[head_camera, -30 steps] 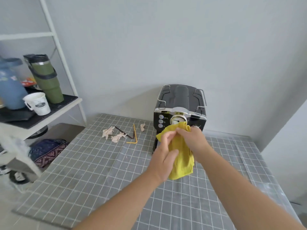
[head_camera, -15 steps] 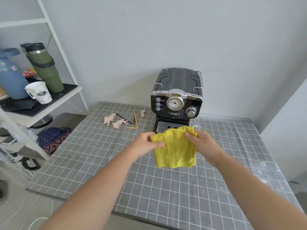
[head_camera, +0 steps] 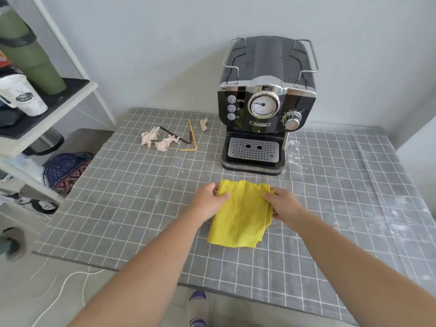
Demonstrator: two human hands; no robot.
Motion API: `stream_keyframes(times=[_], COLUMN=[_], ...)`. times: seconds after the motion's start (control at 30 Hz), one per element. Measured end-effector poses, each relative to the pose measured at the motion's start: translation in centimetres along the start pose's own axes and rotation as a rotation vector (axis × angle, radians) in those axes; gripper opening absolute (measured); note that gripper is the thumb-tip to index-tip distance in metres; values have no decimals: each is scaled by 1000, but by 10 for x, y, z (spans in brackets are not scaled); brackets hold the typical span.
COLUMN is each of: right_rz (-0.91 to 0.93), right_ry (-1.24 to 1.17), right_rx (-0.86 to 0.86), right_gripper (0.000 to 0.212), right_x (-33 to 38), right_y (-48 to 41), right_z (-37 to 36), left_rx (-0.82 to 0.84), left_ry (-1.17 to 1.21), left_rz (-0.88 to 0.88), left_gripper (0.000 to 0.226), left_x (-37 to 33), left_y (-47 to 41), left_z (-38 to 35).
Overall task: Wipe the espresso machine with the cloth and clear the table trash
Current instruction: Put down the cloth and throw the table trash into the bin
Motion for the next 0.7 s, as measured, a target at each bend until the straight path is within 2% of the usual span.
stream_keyframes(times=[0.07,0.17,0.27,0.33,0.4,0.47,0.63,0.7], right_rz=[23,88,174,165,124,93,91,91], right_ry=[22,375,810,1048,1223,1293,1343,1339], right_rx=[-97,-226,-231,-134,-37,-5,-18,-20], right_gripper=[32,39,46,55,63,64,80,80], right_x=[-1,2,-5,-17,-31,-41,-46,-47], right_y=[-9,-12,-10,-13,-17,-20,-22,-22], right_z=[2,1,-16,-31,-40,-40,-40,-41], left_rx=[-103,-220,-135,-11,100,161,163,165], left_ry=[-108,-512,-855,-1011,-1087,-1092,-1072,-1073], left_rz=[10,-57,-174,-181,-139,-105,-95,-100], left_gripper=[26,41,59,65,68,68,67,66], left_x=[7,5,3,11,27,41,48,49], left_y=[-11,-15,-16,-19,-23,-25,-27,-28], left_z=[2,0,-18,-26,-29,-28,-29,-29])
Point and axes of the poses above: each hand's wrist, its own y-axis away from the middle knuckle, its own z-axis out of the back of the hand, x = y × z, the point moved 6 cm from there along -y, towards the middle knuckle, and after that the axes turned 14 degrees about x, right-handed, at the moved point
